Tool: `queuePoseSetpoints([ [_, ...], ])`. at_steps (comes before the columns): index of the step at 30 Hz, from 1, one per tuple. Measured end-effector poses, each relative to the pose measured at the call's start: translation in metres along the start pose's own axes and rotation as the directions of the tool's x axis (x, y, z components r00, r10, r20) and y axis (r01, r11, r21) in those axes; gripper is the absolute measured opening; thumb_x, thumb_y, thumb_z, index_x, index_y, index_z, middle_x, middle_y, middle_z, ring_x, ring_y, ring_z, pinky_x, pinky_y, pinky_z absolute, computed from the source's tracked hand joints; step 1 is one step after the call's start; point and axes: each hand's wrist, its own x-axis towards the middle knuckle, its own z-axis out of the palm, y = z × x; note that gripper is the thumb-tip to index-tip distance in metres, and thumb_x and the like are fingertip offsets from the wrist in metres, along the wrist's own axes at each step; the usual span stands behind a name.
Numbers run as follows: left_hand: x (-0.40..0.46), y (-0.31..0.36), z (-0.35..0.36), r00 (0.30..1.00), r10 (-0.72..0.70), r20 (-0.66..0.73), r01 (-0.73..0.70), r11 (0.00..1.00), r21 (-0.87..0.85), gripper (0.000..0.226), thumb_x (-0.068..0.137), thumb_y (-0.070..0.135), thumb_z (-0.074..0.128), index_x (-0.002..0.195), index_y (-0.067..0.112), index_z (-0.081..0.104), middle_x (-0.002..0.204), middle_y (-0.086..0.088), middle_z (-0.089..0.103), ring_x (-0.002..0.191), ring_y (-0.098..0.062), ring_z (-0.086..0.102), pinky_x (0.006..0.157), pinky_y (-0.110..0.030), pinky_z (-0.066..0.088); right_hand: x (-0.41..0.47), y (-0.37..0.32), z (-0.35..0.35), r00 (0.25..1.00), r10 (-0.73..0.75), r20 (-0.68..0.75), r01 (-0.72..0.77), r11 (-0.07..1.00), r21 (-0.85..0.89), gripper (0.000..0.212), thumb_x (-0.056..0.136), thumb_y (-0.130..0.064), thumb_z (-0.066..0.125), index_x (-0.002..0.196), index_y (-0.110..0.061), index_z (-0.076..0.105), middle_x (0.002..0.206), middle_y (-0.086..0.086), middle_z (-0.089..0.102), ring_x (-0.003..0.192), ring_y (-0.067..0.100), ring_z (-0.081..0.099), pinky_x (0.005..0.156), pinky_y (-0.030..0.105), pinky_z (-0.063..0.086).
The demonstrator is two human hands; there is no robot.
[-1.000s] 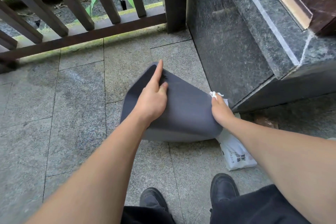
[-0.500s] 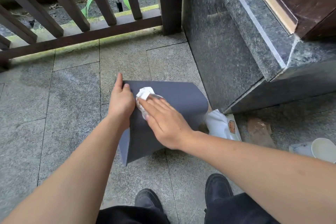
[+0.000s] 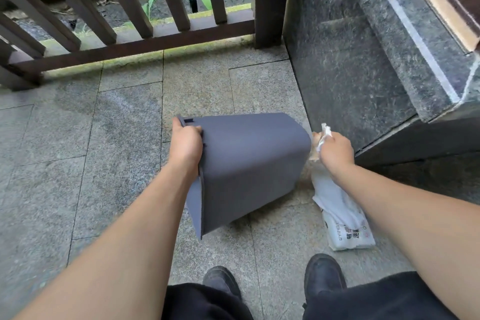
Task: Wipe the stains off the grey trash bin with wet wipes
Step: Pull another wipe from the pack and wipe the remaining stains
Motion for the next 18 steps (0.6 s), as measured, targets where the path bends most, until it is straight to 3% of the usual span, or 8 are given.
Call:
queuePoseSetpoints([
  [3, -0.004, -0.002, -0.004, 0.994, 0.020, 0.107, -0.028, 0.997, 0.077, 0.058, 0.087, 0.004, 0.050, 0.143, 0.016, 0.041, 0.117, -0.006, 0.059, 0.094, -0.022, 0.060, 0.083, -0.037, 0.048, -0.015, -0.051, -0.019, 0.994, 0.053, 0.100, -0.097, 0.859, 0.503, 0.024, 0.092, -0.016, 0.055, 0.108, -0.006, 0.069, 0.099, 0.012, 0.069, 0.090, 0.027, 0.063, 0.076, 0.036, 0.050],
  [6, -0.018, -0.003, -0.009, 0.976, 0.067, 0.208, -0.110, 0.973, 0.201, 0.097, 0.084, 0.010, 0.058, 0.158, 0.037, 0.002, 0.152, 0.006, 0.037, 0.122, -0.018, 0.048, 0.099, -0.037, 0.042, -0.035, -0.098, -0.050, 0.934, 0.056, 0.352, -0.350, 0.332, 0.876, 0.032, 0.091, 0.005, 0.036, 0.110, 0.002, 0.062, 0.102, 0.017, 0.070, 0.090, 0.031, 0.070, 0.068, 0.040, 0.059],
  [8, -0.025, -0.003, -0.011, 0.948, 0.145, 0.282, -0.215, 0.948, 0.234, 0.104, 0.081, 0.014, 0.065, 0.155, 0.049, 0.001, 0.156, 0.021, 0.027, 0.128, -0.007, 0.039, 0.096, -0.029, 0.034, -0.056, -0.114, -0.070, 0.903, -0.010, 0.429, -0.421, 0.173, 0.890, 0.030, 0.092, 0.003, 0.035, 0.101, 0.001, 0.063, 0.097, 0.018, 0.073, 0.087, 0.032, 0.073, 0.065, 0.041, 0.060],
  [10, -0.027, 0.002, -0.011, 0.913, 0.224, 0.341, -0.298, 0.937, 0.182, 0.095, 0.081, 0.015, 0.066, 0.153, 0.054, 0.017, 0.147, 0.035, 0.034, 0.127, 0.005, 0.042, 0.094, -0.019, 0.032, -0.074, -0.115, -0.085, 0.877, -0.089, 0.473, -0.466, 0.087, 0.880, 0.029, 0.092, 0.000, 0.036, 0.096, -0.001, 0.065, 0.101, 0.019, 0.074, 0.089, 0.032, 0.073, 0.071, 0.040, 0.060],
  [12, -0.027, 0.010, -0.013, 0.906, 0.281, 0.317, -0.343, 0.926, 0.158, 0.083, 0.082, 0.017, 0.063, 0.147, 0.058, 0.032, 0.107, 0.028, 0.062, 0.083, 0.006, 0.060, 0.072, -0.011, 0.038, -0.087, -0.112, -0.098, 0.856, -0.141, 0.497, -0.494, 0.058, 0.868, 0.030, 0.093, -0.004, 0.036, 0.097, -0.004, 0.066, 0.110, 0.018, 0.072, 0.096, 0.031, 0.072, 0.077, 0.037, 0.059],
  [14, -0.029, 0.018, -0.012, 0.901, 0.315, 0.298, -0.374, 0.913, 0.164, 0.075, 0.087, 0.021, 0.061, 0.145, 0.060, 0.033, 0.066, 0.014, 0.054, 0.054, -0.010, 0.044, 0.054, -0.019, 0.037, -0.094, -0.114, -0.110, 0.848, -0.178, 0.499, -0.496, 0.060, 0.866, 0.032, 0.094, -0.006, 0.035, 0.096, -0.005, 0.067, 0.113, 0.017, 0.071, 0.102, 0.029, 0.070, 0.085, 0.033, 0.056],
  [16, -0.031, 0.023, -0.007, 0.896, 0.312, 0.317, -0.382, 0.904, 0.190, 0.067, 0.094, 0.031, 0.059, 0.147, 0.060, 0.029, 0.078, 0.010, 0.066, 0.071, -0.015, 0.057, 0.069, -0.028, 0.048, -0.096, -0.119, -0.116, 0.850, -0.200, 0.487, -0.487, 0.054, 0.872, 0.033, 0.094, -0.006, 0.034, 0.094, -0.005, 0.067, 0.114, 0.017, 0.070, 0.106, 0.029, 0.068, 0.088, 0.031, 0.054],
  [18, -0.036, 0.027, 0.002, 0.876, 0.308, 0.372, -0.423, 0.860, 0.284, 0.066, 0.094, 0.048, 0.059, 0.149, 0.060, 0.023, 0.132, 0.007, 0.064, 0.115, -0.017, 0.061, 0.102, -0.041, 0.046, -0.095, -0.123, -0.118, 0.848, -0.216, 0.484, -0.484, 0.056, 0.873, 0.033, 0.093, -0.005, 0.034, 0.092, -0.005, 0.067, 0.114, 0.017, 0.070, 0.109, 0.030, 0.067, 0.090, 0.031, 0.052],
])
